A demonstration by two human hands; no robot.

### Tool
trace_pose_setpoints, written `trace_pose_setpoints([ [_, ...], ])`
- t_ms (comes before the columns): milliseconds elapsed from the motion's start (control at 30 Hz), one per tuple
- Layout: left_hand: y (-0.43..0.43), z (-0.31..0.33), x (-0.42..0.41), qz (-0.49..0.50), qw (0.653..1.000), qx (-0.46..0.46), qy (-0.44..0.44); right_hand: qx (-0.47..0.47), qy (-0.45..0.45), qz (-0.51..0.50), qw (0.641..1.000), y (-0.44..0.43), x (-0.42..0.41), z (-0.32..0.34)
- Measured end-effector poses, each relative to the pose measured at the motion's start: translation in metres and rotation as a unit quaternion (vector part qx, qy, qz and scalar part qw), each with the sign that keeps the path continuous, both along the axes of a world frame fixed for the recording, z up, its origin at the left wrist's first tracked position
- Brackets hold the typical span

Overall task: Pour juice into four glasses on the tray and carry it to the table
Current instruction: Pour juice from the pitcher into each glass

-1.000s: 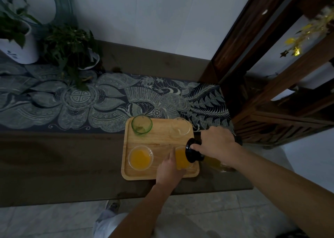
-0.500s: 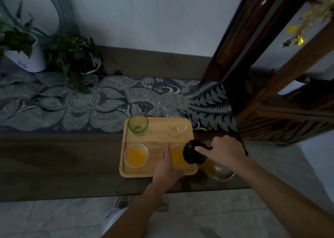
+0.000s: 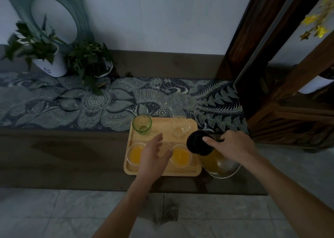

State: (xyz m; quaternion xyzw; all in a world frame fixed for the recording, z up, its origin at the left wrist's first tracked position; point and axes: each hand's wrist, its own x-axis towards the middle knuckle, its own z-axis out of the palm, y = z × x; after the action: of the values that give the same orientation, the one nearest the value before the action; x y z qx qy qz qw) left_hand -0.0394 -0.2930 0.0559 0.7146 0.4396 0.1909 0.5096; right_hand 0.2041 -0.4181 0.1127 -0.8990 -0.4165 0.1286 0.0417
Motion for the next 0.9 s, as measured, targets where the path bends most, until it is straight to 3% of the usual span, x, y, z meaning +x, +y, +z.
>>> trace_pose_setpoints([
  [333, 0.059, -0.008, 0.073, -0.122, 0.982, 0.068, 0.129, -0.026, -0.07, 0.052, 0.996, 0.067, 0.033, 0.021],
  [600, 0.078, -0.042, 0.109, -0.153, 0.975, 0.027, 0.157, -0.074, -0.131, 0.095, 0.984, 0.112, 0.04, 0.015],
  [900, 0.089, -0.061, 0.113, -0.149, 0.974, 0.042, 0.166, -0.132, -0.114, 0.084, 0.981, 0.138, 0.033, 0.006],
])
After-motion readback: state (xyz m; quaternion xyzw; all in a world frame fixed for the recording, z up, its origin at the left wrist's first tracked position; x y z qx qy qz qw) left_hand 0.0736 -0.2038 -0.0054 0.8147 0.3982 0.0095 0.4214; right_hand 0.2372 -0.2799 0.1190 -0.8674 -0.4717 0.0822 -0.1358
